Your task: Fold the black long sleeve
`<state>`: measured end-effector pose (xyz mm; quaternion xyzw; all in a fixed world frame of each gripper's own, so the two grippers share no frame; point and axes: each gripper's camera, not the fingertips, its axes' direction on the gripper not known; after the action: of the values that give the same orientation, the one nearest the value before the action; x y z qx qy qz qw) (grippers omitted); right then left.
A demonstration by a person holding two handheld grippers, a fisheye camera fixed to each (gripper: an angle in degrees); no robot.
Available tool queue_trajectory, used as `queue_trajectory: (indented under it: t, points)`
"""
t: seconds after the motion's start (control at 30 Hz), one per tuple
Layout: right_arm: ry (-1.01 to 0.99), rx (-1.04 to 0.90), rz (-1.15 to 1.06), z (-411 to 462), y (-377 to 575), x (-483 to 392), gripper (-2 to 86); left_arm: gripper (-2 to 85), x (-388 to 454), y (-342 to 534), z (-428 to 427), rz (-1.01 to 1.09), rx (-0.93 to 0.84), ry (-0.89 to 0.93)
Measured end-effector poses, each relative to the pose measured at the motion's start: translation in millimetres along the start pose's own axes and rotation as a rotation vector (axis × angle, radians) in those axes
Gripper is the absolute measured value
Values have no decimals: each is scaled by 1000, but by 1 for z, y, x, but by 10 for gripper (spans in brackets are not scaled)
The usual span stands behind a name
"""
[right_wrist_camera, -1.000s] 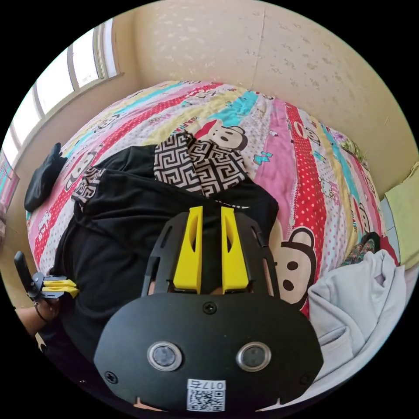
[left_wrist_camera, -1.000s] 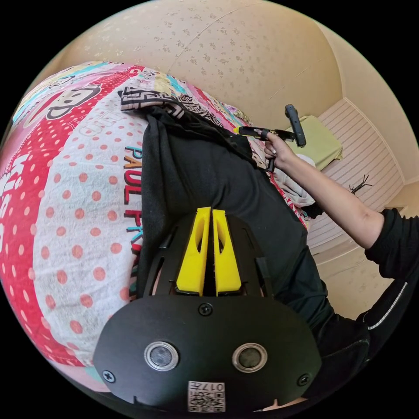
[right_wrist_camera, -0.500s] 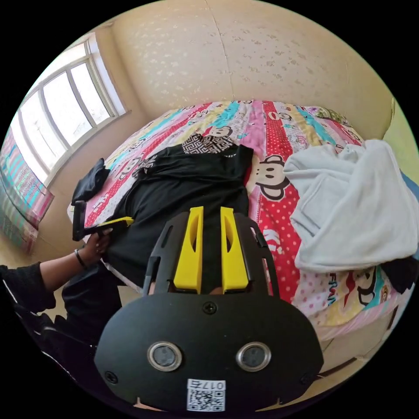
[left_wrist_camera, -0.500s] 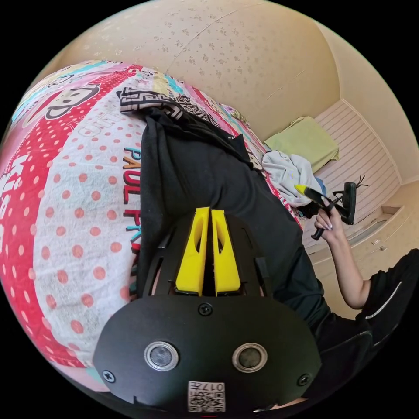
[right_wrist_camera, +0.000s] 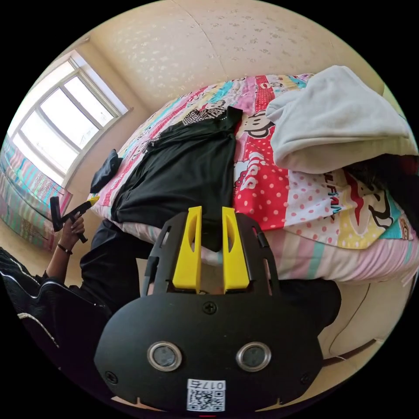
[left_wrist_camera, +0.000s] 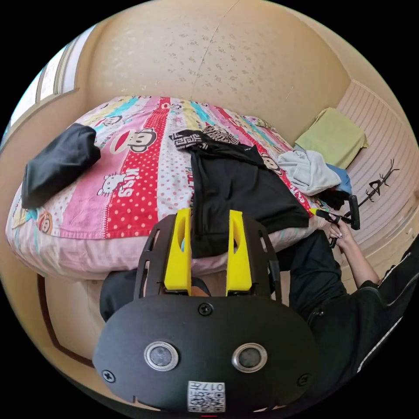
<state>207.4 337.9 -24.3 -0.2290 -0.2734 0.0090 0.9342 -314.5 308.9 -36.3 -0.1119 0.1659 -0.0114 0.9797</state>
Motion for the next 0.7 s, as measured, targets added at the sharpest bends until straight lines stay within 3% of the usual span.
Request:
queue_trajectory:
  t: [0.33, 0.63, 0.7]
  points:
    - [-37, -25, 10, 0, 26, 25, 90, 124, -6, -6, 38, -54, -257, -92]
    - [-97, -28, 1, -14, 35, 52, 68, 81, -12, -10, 39, -118, -293, -87]
    - [-129, -43, 21, -8, 34, 57, 59, 47, -12, -9, 43, -106, -324, -14]
